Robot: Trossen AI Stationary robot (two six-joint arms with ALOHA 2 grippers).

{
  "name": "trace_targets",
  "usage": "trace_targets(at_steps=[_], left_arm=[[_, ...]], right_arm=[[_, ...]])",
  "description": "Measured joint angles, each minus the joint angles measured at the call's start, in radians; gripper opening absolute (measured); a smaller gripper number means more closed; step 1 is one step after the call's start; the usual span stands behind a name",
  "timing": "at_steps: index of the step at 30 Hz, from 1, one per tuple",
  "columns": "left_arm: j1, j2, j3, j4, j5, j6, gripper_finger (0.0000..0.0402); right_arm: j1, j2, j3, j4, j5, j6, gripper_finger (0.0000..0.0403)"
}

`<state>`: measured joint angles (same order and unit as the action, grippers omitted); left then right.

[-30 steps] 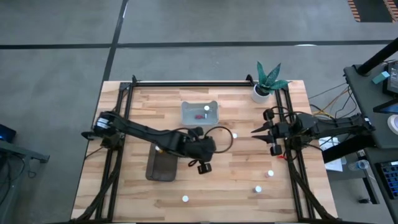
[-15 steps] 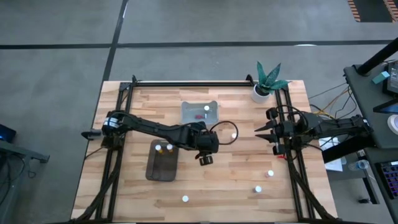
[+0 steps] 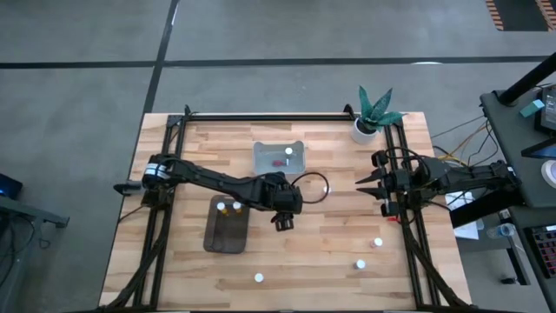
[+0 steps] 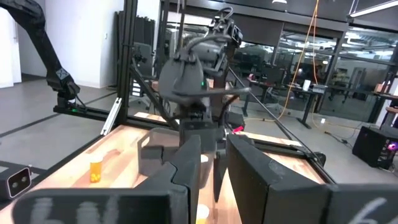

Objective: Pick and place medicine bottles into bin by pill shape (circle, oval)
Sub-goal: Put the yellow tablet bottle into the black bin

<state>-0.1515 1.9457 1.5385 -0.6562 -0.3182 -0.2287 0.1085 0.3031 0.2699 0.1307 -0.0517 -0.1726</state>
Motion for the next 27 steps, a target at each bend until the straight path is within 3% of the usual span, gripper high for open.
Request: trace_targets(at_steps=[19, 27], left_arm=[[0.025, -0.001, -0.152, 0.165, 0.025, -0.001, 0.0229], [0.025, -0.002, -0.153, 0.159, 0.027, -0.006, 0.0175]], right_arm=[[0.000, 0.000, 0.000, -0.006, 0.001, -0.003, 0.0068], [0.000, 0.000, 0.000, -0.007, 0.002, -0.003, 0.0068]])
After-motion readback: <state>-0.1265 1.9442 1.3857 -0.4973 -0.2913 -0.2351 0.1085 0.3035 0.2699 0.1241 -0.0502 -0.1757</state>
